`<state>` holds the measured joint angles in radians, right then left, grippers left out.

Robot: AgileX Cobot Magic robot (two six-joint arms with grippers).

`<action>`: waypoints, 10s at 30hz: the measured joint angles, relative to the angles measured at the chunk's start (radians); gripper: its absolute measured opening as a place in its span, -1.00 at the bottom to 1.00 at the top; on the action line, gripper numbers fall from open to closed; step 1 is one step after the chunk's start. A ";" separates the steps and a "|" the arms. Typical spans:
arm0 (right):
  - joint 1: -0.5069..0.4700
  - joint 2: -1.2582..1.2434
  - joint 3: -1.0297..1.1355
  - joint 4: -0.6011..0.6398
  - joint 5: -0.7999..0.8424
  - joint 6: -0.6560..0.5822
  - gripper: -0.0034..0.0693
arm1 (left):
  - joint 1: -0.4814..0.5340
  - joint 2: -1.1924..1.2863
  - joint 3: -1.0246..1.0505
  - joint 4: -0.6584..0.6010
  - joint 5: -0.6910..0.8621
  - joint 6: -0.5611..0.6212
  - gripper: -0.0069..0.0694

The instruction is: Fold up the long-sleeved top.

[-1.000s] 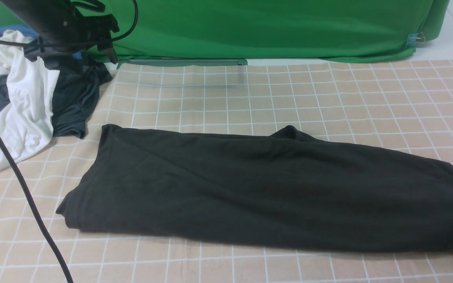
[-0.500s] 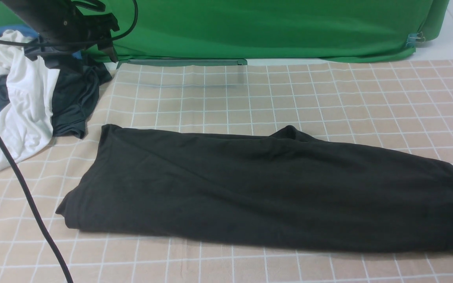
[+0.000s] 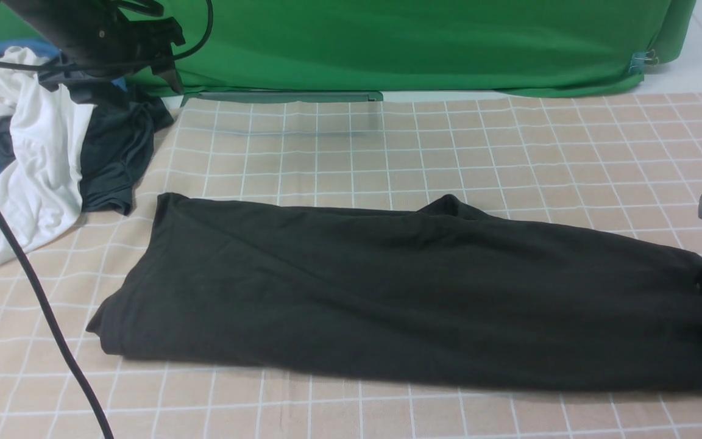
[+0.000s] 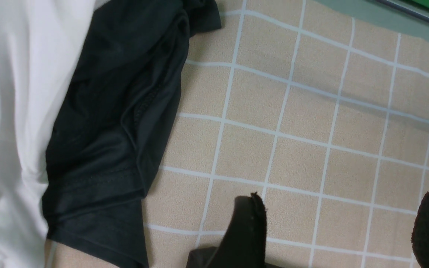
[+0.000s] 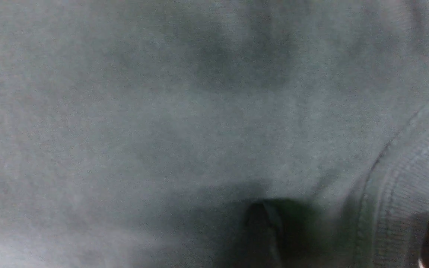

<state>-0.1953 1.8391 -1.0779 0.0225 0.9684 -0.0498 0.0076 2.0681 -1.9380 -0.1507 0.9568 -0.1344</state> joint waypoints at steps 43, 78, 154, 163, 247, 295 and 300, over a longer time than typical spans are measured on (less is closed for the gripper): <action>0.470 -0.094 -0.347 -0.167 0.128 0.311 -0.62 | 0.000 -0.021 -0.316 -0.090 0.258 0.051 -0.79; 1.075 0.151 -0.722 -0.040 -0.160 0.579 -0.62 | 0.000 -0.099 -0.324 -0.105 0.261 0.060 -0.78; 0.907 -0.392 -0.381 -0.189 0.193 0.223 -0.83 | -0.211 -0.269 0.623 -0.124 0.220 0.206 -0.42; 0.907 -0.406 -0.332 -0.188 0.154 0.223 -0.83 | -0.313 -0.269 0.623 -0.004 0.138 0.164 0.27; 0.907 -0.406 -0.332 -0.167 0.070 0.224 -0.83 | -0.329 -0.249 0.587 -0.049 0.013 0.367 0.13; 0.907 -0.406 -0.332 -0.157 0.068 0.226 -0.83 | -0.269 -0.206 0.587 -0.005 0.090 0.325 -0.78; 0.907 -0.406 -0.332 -0.157 0.067 0.226 -0.83 | -0.269 -0.208 0.587 -0.087 0.109 0.343 -0.72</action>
<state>0.7121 1.4327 -1.4097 -0.1342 1.0358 0.1758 -0.2613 1.8605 -1.3514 -0.2375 1.0661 0.2085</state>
